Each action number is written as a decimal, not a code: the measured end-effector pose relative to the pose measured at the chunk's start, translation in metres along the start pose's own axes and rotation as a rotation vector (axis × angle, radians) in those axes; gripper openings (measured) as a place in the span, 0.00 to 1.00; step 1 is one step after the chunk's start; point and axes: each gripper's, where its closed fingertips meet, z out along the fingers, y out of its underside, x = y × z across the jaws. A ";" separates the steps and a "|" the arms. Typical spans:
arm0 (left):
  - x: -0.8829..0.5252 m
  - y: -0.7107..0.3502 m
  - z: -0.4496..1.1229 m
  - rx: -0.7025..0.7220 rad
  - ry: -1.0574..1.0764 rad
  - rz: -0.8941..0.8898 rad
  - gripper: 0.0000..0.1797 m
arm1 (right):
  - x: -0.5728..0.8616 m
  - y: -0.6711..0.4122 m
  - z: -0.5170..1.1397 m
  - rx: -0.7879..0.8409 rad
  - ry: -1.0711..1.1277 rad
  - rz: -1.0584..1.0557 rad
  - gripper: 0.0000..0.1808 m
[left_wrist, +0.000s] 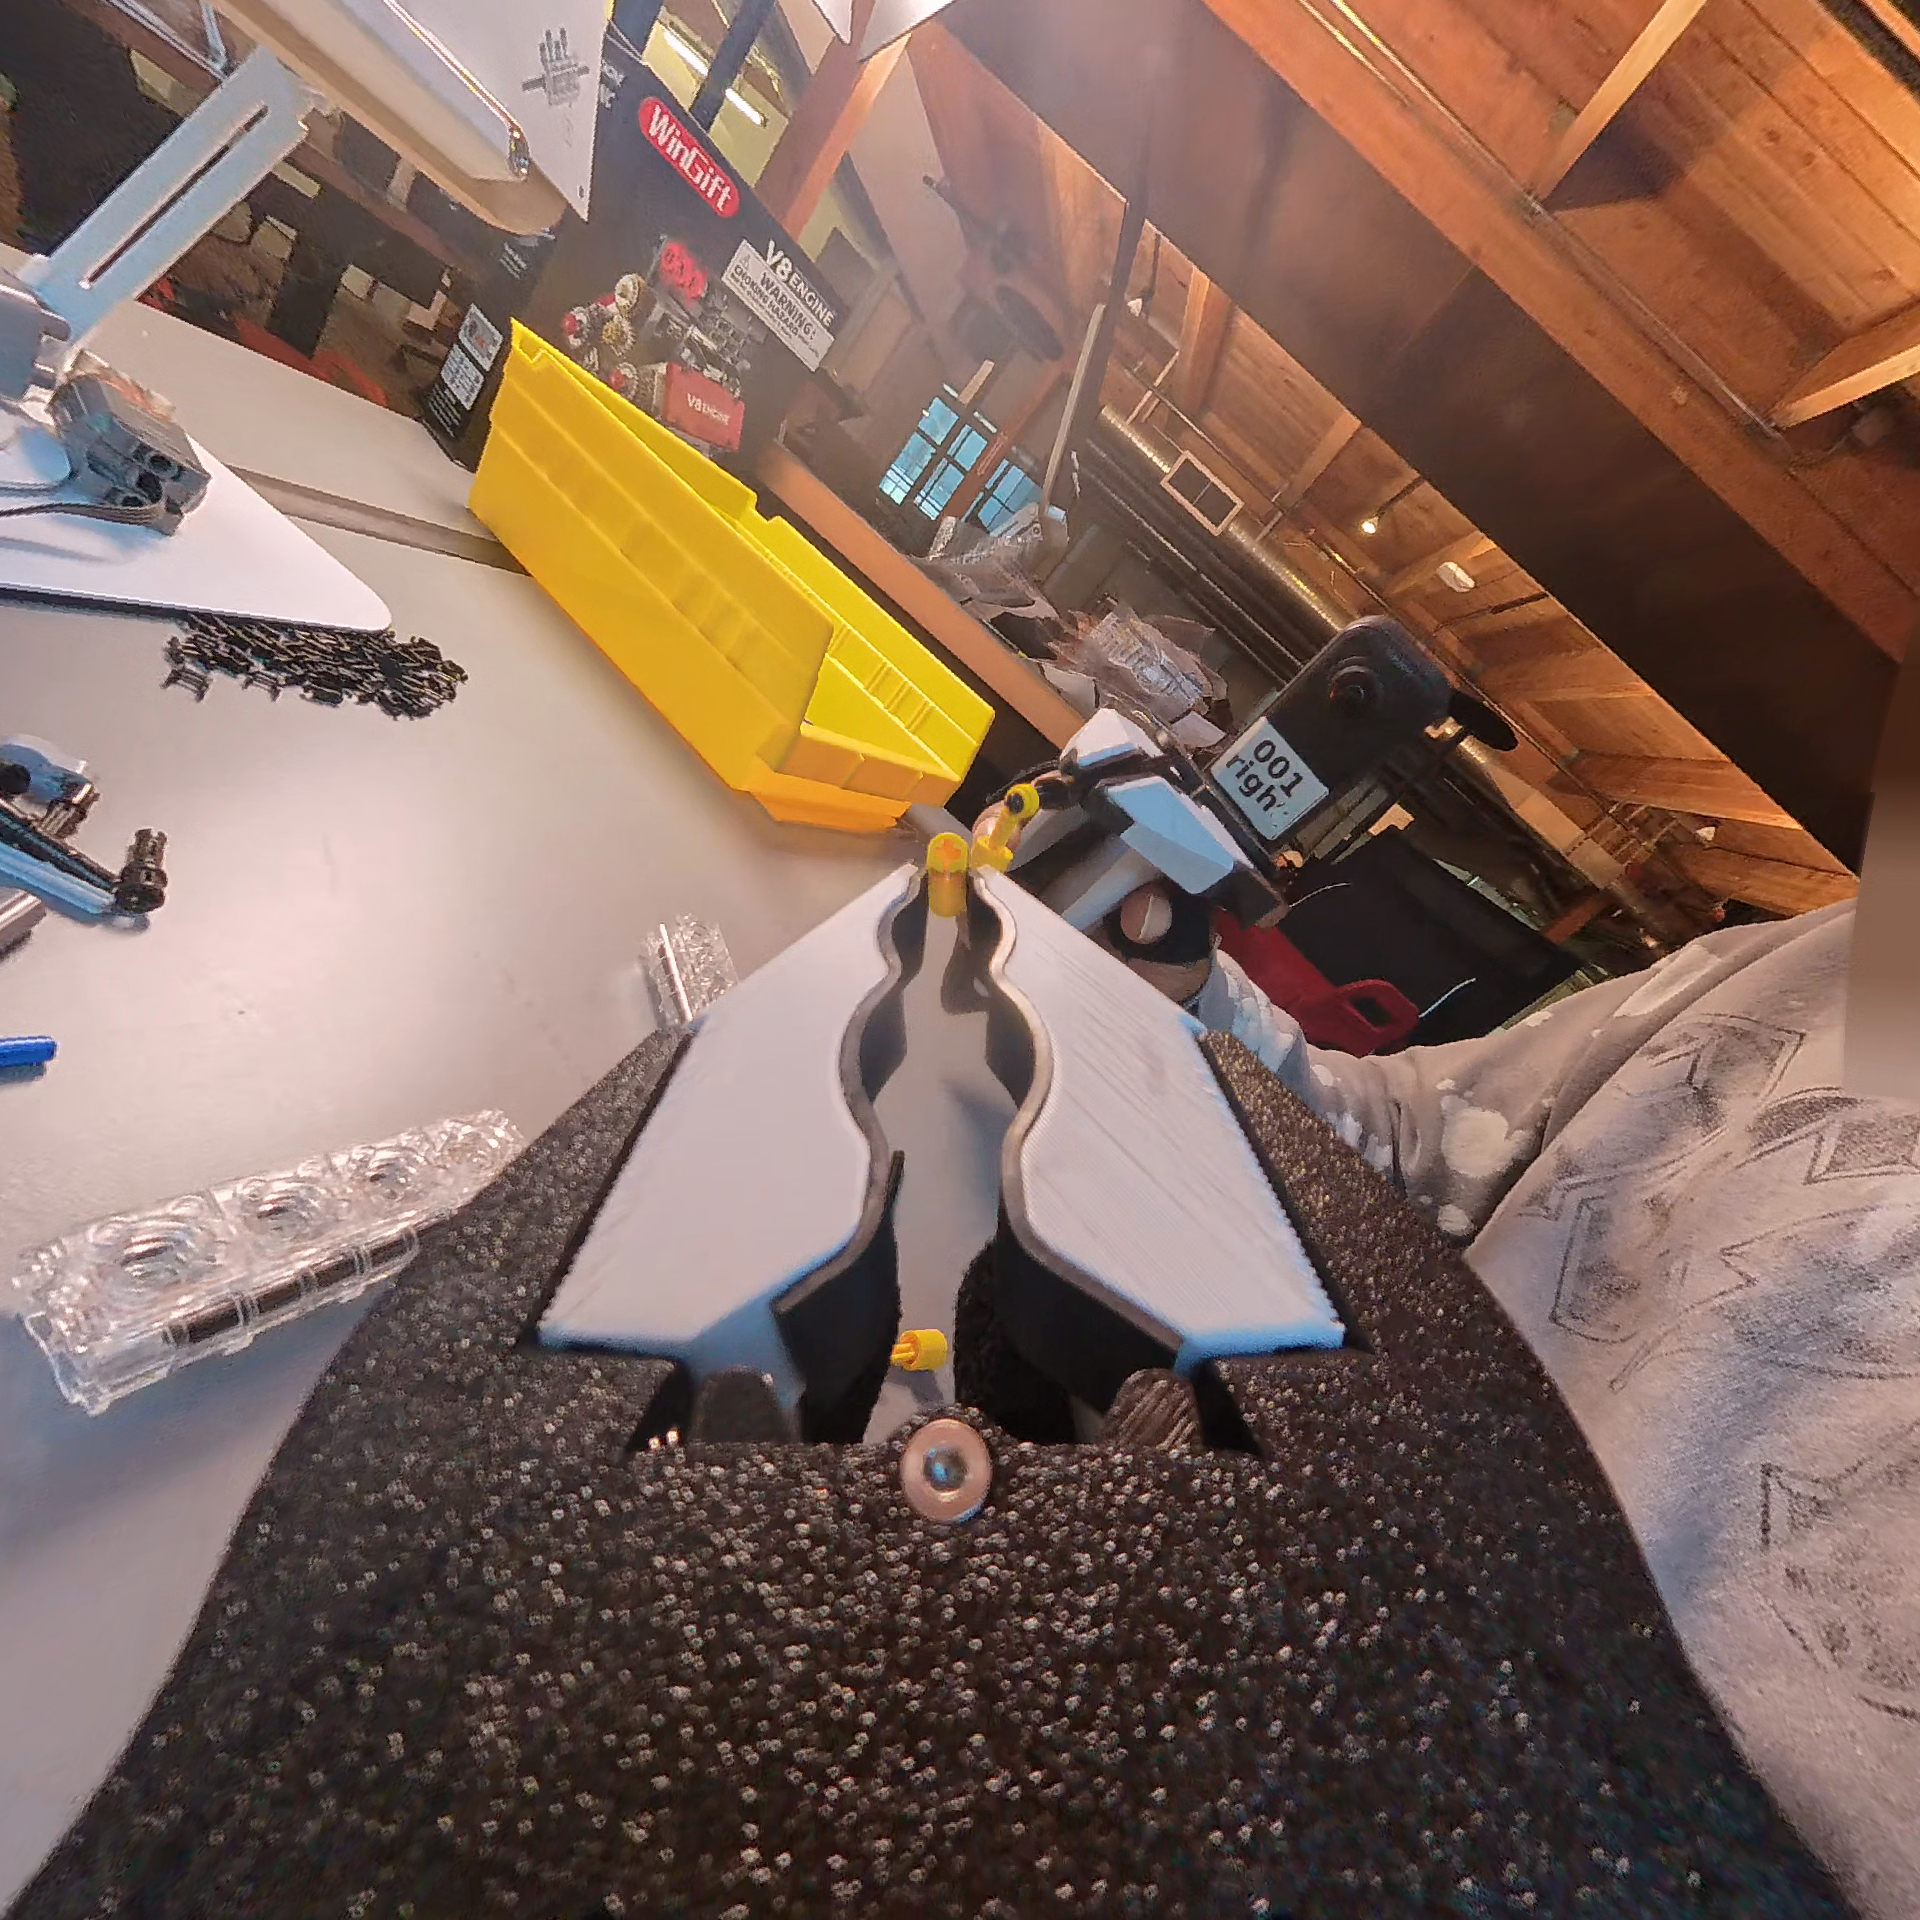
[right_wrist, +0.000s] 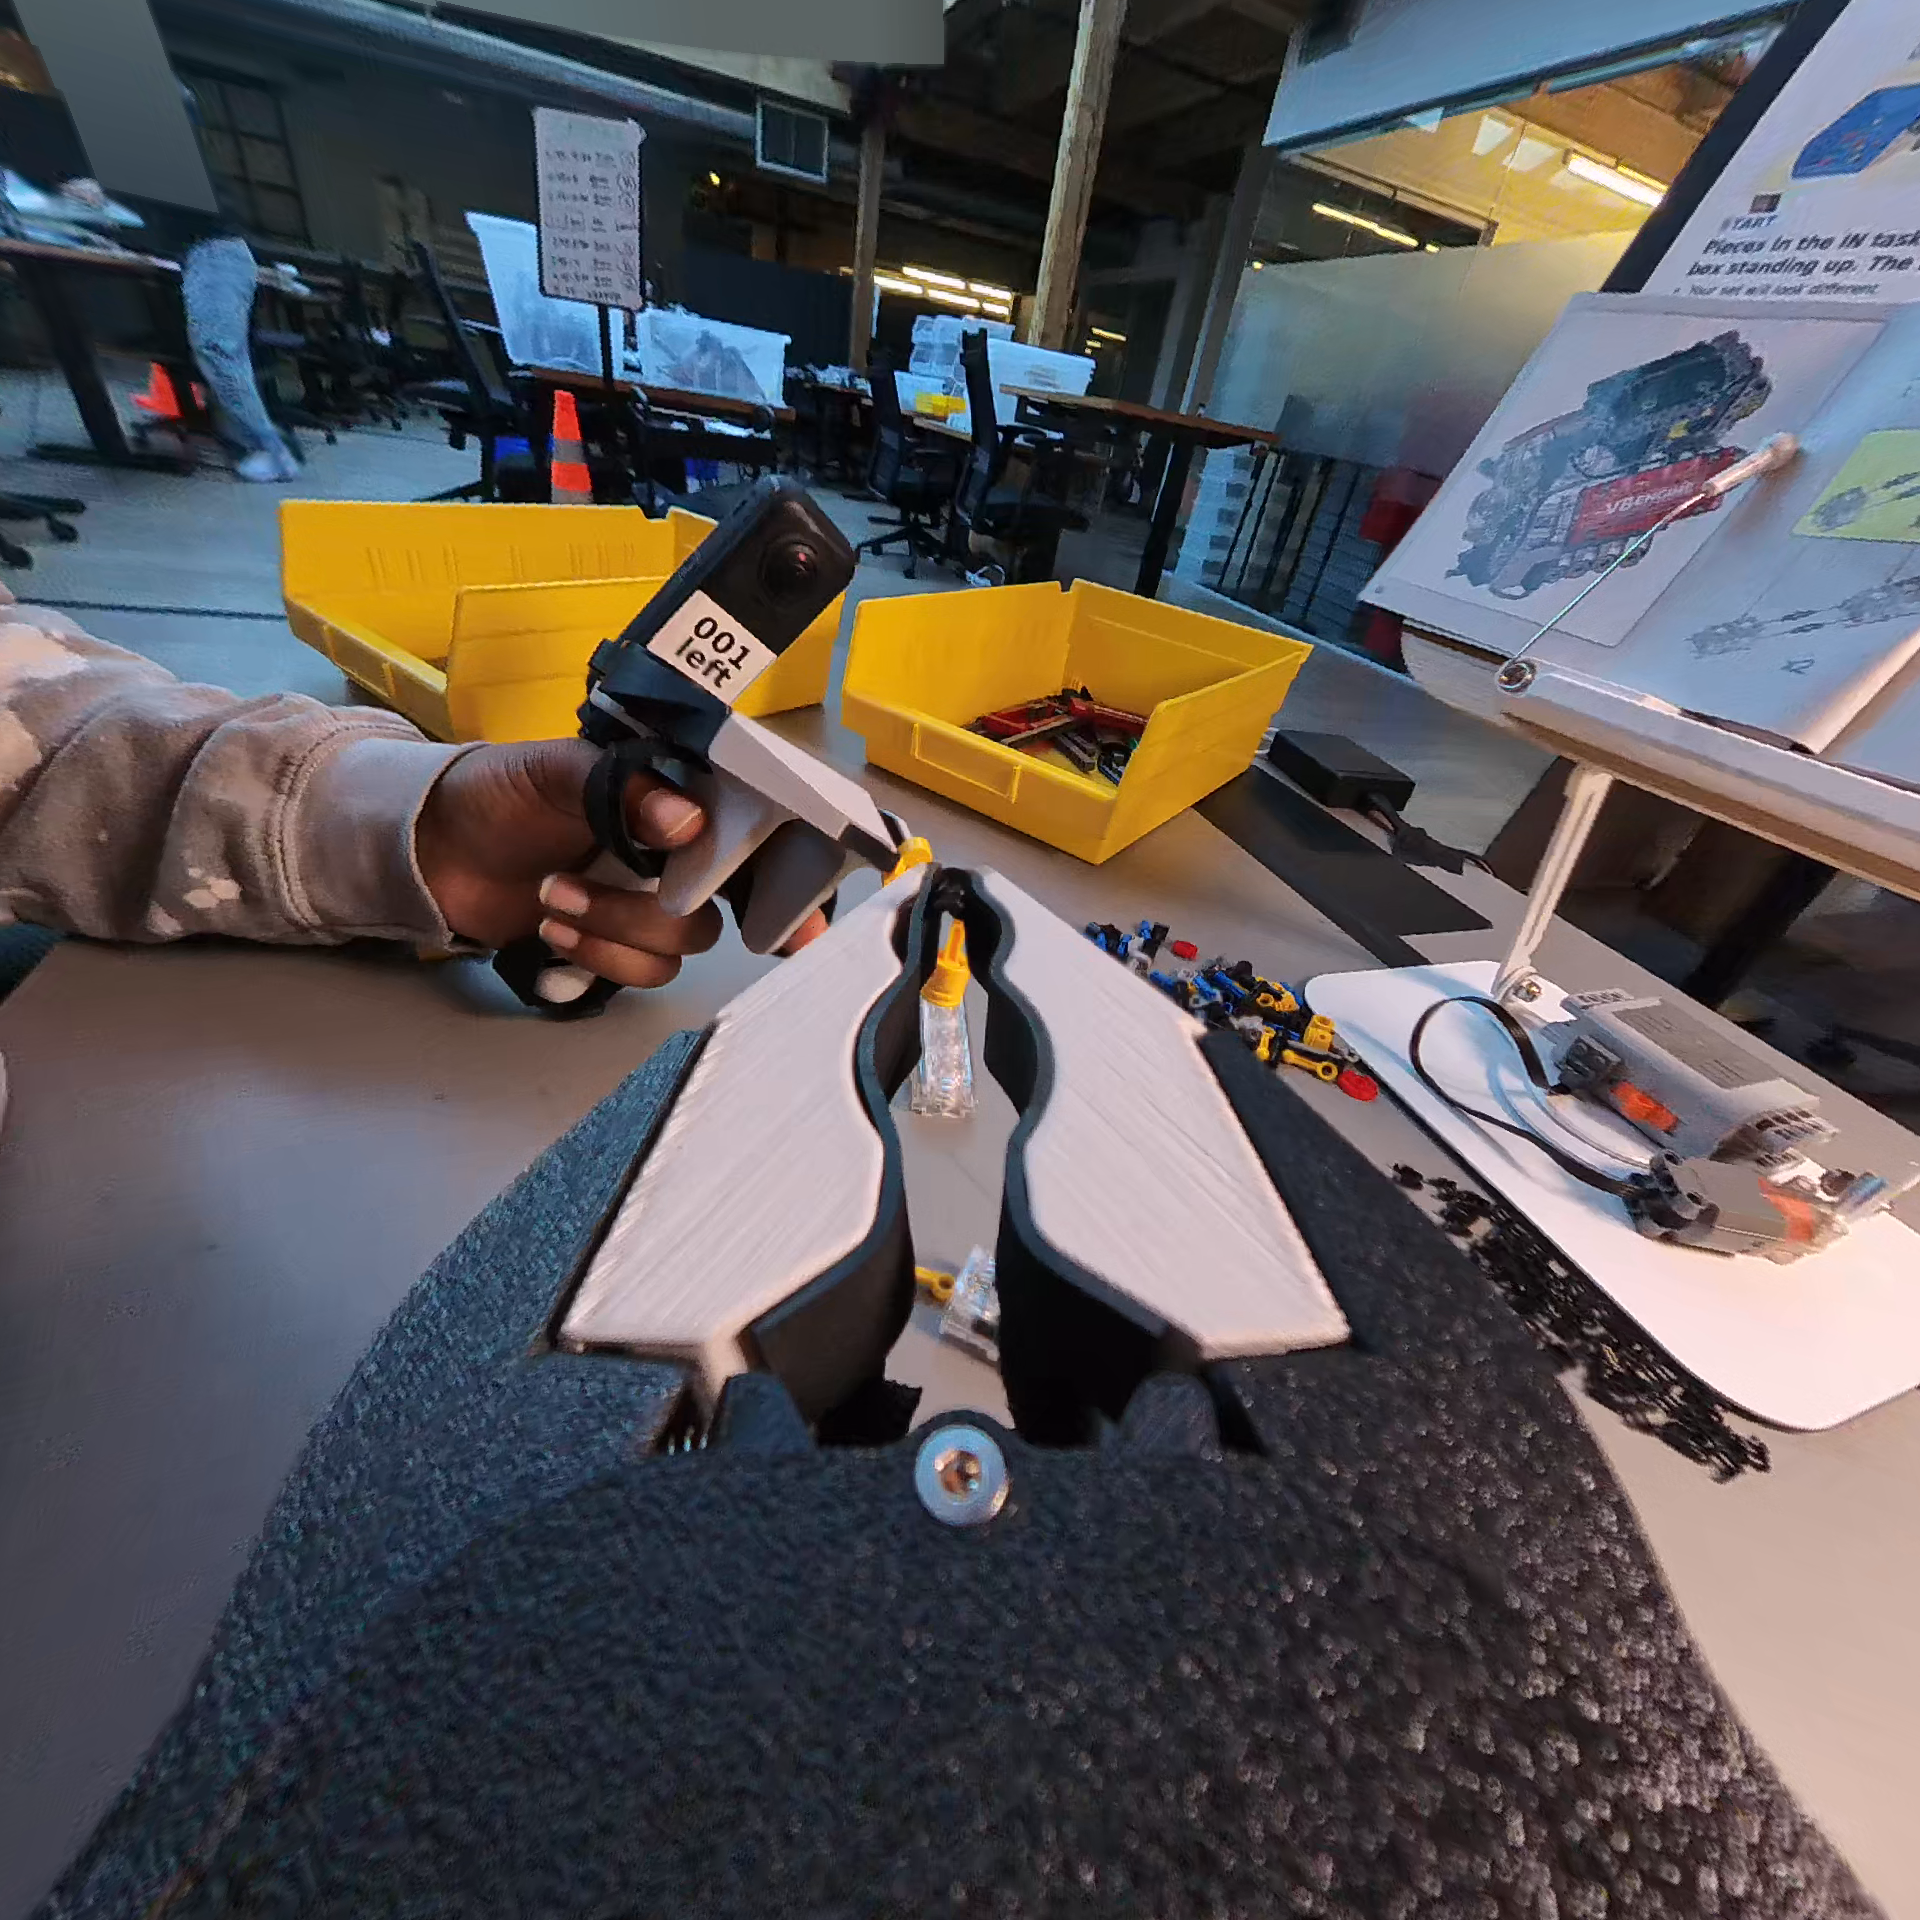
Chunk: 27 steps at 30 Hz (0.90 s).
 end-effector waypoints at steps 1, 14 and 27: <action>0.001 -0.001 0.000 0.009 0.010 -0.005 0.02 | 0.001 -0.003 -0.002 0.027 -0.005 0.015 0.02; 0.043 -0.036 -0.008 0.257 0.377 -0.216 0.02 | -0.003 -0.042 -0.017 0.331 -0.143 0.302 0.02; 0.049 -0.013 0.002 0.110 0.218 0.036 0.02 | -0.013 -0.040 -0.015 0.279 -0.182 0.245 0.02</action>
